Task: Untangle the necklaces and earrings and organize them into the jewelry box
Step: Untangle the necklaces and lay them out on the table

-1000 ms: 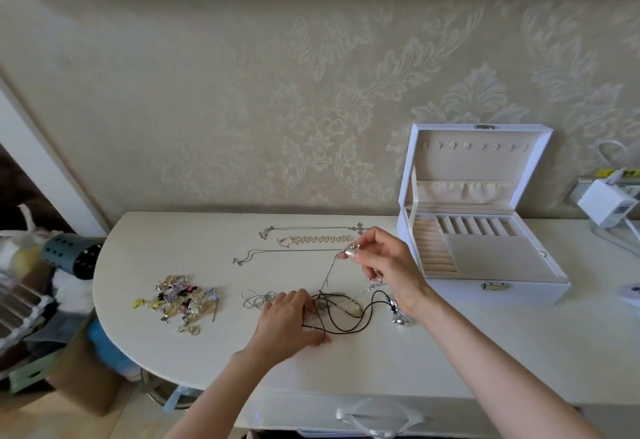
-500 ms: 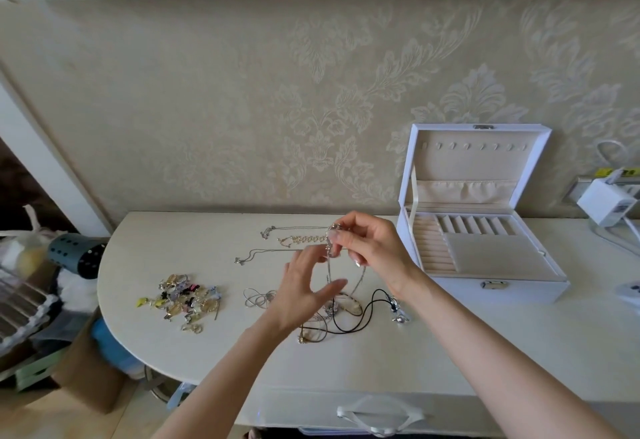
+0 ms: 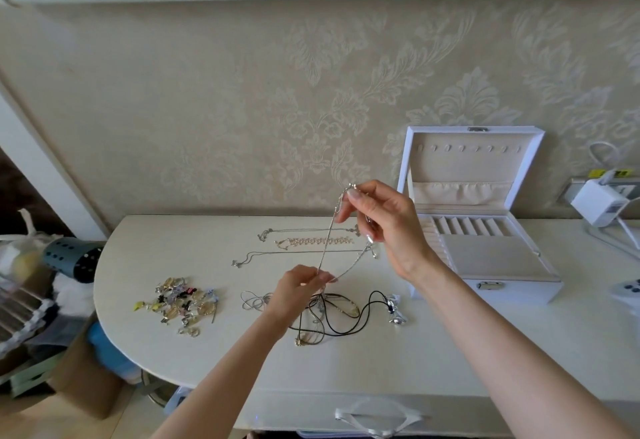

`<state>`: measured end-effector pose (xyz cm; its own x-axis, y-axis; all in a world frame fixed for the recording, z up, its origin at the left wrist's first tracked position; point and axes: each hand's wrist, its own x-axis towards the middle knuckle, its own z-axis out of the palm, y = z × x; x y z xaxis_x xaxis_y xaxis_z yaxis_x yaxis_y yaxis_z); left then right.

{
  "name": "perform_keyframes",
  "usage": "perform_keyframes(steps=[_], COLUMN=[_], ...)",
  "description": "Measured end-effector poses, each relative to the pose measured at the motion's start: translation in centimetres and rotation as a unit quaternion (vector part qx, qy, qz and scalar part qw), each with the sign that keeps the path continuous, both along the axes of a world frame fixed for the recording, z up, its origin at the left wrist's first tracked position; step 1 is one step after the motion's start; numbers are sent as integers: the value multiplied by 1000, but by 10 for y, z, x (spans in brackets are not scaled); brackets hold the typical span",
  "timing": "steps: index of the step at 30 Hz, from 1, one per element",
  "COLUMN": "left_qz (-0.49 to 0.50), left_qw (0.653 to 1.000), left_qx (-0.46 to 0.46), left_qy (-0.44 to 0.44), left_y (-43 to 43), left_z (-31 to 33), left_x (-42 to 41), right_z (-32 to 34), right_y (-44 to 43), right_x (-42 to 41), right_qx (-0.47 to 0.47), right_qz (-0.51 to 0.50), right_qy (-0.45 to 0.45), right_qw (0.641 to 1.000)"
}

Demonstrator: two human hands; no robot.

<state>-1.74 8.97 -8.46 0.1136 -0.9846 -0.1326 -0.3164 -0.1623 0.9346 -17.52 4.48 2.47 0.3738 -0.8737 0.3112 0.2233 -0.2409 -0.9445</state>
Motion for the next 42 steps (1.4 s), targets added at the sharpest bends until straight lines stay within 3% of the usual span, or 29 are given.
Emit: perform_keyframes(steps=[9, 15, 19, 21, 25, 30, 33, 37, 42], left_qz=[-7, -9, 70, 124, 182, 221, 204, 224, 321], left_qw=[998, 999, 995, 986, 942, 826, 779, 813, 893], left_qx=[4, -28, -61, -48, 24, 33, 11, -11, 16], left_qy=[63, 46, 49, 97, 282, 517, 593, 538, 315], left_y=[-2, -4, -8, -13, -23, -30, -35, -48, -59], left_z=[15, 12, 12, 12, 6, 3, 0, -9, -27], left_x=[0, 0, 5, 14, 42, 63, 70, 75, 76], right_z=[-8, -16, -22, -27, -44, -79, -99, -120, -140], right_y=[-3, -6, -11, -14, -24, -35, -46, -58, -73], right_x=[-3, -1, -4, -6, -10, -12, -11, -9, 1], right_qx=[-22, -11, 29, 50, 69, 55, 66, 66, 7], right_qz=[-7, -14, -27, -54, -127, -195, -211, -218, -222], right_qy=[26, 50, 40, 17, 15, 117, 157, 204, 332], right_qw=[999, 999, 998, 997, 989, 972, 963, 952, 917])
